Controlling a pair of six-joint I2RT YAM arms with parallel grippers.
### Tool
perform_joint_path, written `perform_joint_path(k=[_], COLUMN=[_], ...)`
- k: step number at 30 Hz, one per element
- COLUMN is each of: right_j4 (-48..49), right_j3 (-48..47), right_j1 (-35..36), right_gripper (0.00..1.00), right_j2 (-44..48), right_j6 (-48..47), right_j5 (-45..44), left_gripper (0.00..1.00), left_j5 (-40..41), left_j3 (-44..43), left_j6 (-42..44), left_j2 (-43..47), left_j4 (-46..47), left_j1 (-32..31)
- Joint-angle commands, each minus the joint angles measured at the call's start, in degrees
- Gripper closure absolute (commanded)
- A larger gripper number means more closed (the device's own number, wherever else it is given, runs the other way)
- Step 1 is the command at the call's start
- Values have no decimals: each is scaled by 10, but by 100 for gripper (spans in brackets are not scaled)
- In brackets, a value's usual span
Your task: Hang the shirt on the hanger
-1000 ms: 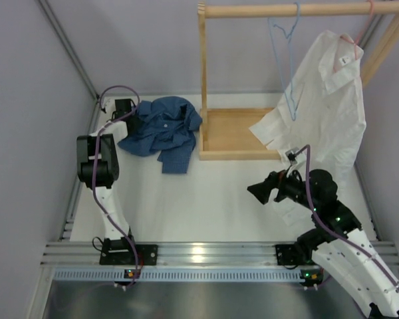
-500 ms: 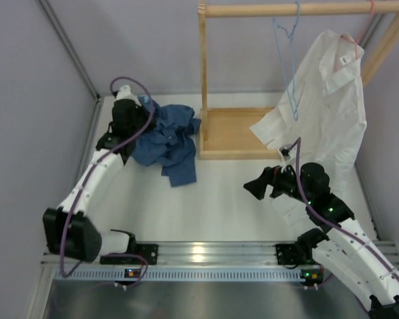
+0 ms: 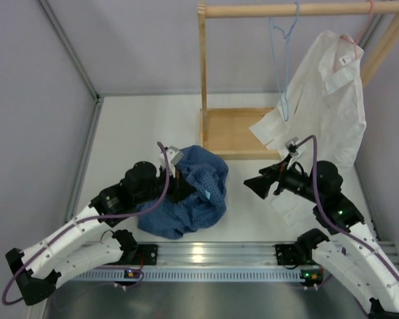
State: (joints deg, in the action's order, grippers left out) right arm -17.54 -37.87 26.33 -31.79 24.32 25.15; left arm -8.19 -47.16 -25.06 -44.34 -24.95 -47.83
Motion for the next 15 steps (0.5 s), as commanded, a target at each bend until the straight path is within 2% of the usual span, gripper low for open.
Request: perform_joint_path(k=[1,4,7,8,10,15], right_j4=[61,144,158,161,185,310], right_j3=[54,110,132,134,133,135], right_j1=[-5,12,73,115,150,202], right_gripper=[0,9,11,11,10,16], right_j2=[-4,-26,-53,-61,-97,-211], right_j6=[35,71,64,50,38,28], right_j5=[67,120,70,36,8,28], left_gripper=[100,100,100,100,100,100], left_j5=[-12,58,107,106,99,88], left_j3=[88,149,163,163,160,153], left_j6=[-60,-114,-140,-138,-135,-134], left_j2=[23,40,50,51,52,47], left_j4=[77,118,128,131,135,133], left_j1=[-36,-44,-44,-44,-44,-44])
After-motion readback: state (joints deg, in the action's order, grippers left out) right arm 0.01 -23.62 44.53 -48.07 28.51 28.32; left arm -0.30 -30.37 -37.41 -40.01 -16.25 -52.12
